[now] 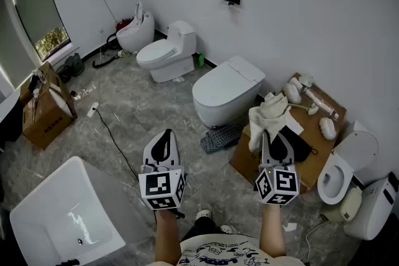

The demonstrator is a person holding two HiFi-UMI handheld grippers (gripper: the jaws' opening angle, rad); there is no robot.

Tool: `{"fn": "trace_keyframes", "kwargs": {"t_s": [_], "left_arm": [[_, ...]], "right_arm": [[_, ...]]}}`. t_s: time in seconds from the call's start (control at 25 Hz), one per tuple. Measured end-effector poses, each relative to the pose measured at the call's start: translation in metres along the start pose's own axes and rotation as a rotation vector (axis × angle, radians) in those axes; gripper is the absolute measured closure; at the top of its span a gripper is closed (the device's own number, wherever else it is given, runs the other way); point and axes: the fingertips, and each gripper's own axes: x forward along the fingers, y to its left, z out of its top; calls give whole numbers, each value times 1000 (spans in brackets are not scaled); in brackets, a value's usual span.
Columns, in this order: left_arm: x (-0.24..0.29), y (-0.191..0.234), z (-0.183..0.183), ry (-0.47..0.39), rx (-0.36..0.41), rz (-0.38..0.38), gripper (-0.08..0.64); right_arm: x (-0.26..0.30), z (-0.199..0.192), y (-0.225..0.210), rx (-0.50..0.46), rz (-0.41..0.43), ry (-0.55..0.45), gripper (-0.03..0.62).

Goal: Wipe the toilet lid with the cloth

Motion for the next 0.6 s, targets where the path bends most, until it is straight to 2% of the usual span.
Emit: {"fn": "trace_keyframes", "kwargs": {"t_s": [0.6], "left_arm": [[20, 24, -3, -1, -11, 1, 557]], "right_arm": [[24, -1, 16, 6, -1, -14, 509]]}}
